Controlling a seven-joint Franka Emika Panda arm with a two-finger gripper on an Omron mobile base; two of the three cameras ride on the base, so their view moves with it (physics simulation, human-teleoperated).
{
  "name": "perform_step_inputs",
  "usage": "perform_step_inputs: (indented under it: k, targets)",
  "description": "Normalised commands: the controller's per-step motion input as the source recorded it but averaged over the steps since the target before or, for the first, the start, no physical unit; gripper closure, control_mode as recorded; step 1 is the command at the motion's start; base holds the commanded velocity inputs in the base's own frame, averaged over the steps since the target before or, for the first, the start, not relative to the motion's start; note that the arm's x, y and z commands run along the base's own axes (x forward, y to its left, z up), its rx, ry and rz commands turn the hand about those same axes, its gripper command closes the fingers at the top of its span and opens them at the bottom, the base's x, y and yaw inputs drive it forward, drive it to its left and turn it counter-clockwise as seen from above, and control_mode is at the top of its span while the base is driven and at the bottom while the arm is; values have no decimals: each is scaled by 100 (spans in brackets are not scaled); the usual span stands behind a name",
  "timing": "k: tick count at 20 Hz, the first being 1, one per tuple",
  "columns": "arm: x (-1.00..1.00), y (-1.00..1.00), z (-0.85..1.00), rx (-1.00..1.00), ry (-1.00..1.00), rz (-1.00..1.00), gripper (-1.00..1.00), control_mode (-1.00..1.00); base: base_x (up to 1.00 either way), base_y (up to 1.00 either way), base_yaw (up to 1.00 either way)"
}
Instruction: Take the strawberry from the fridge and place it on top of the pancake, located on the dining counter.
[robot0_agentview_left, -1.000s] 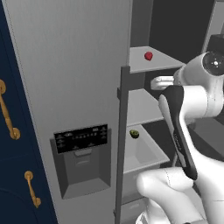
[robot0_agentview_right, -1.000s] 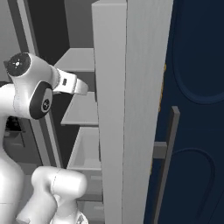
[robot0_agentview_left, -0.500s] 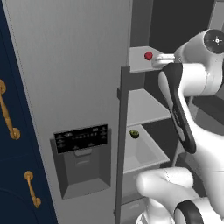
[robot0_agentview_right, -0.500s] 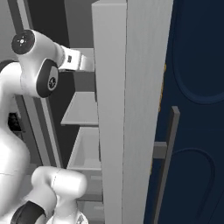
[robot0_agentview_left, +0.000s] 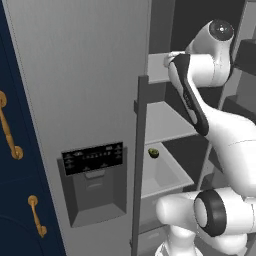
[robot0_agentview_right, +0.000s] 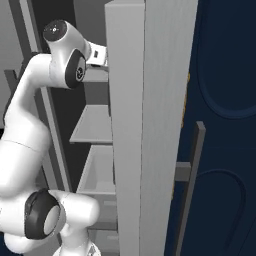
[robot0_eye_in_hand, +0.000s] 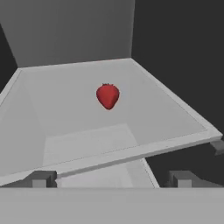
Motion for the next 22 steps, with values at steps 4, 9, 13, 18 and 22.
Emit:
perform_step_inputs:
  k: [4, 9, 13, 18, 22]
  targets:
    - [86, -1, -9, 0, 0, 0, -100, -100, 0, 0, 0]
    - [77, -9, -7, 0, 6, 0, -100, -100, 0, 0, 0]
    - [64, -8, -3, 1, 7, 0, -100, -100, 0, 0, 0]
    - [49, -1, -12, 0, 8, 0, -100, -100, 0, 0, 0]
    - [41, 0, -22, 0, 10, 0, -100, -100, 0, 0, 0]
